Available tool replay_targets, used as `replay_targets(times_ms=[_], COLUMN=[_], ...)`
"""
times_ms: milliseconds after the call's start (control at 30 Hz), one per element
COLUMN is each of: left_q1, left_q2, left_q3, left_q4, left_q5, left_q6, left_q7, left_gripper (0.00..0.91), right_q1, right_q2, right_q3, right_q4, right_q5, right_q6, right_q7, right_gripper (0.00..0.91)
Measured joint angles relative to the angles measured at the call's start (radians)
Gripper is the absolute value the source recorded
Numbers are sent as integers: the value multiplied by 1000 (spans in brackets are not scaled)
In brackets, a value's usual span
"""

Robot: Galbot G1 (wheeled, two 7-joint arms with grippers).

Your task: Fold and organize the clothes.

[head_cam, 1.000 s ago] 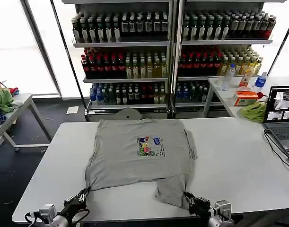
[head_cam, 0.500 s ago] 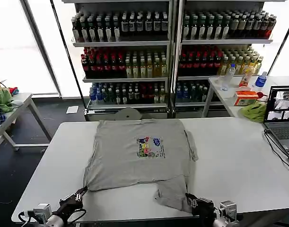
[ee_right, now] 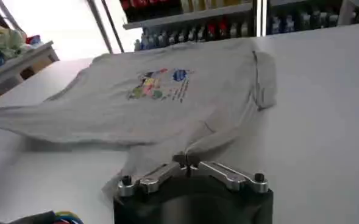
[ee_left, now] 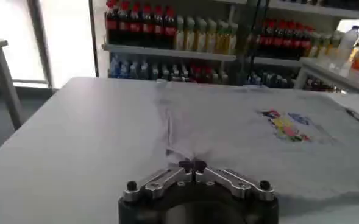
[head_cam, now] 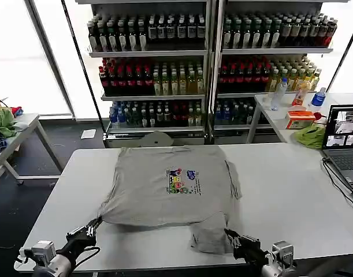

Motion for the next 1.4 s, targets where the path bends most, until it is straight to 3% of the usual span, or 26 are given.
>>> replay_targets(times_ms=[633,1033,1067,1100,1133,1167,1400], left_q1=[-243,-459,-476,-495,-510,-527,-593], left_q2=[160,186,185,183,182,179,163], left_q3=[89,219,230,242,251,261,296], left_q4=[161,366,383,404,422,444,551], left_q5=[-120,-155,-155,-155,-155,-153,-133], left_q6=[0,-1,-1,-1,-2,-2,-3], left_q7=[0,-1,0,2,4,5,17], left_gripper=[30,30,202,464,907,907,907], right_q1=[338,599,618,633,646,657,707], right_q2=[56,137,146,153,159,166,205], right_q3=[-89,-209,-220,-229,-236,-245,-268], right_q4=[-184,-435,-458,-478,-496,-517,-603], right_q5=[-13,-88,-97,-106,-115,-126,-180], right_q6=[10,17,14,12,11,9,6], right_q7=[20,13,12,11,10,10,5], right_gripper=[0,0,0,50,766,907,907])
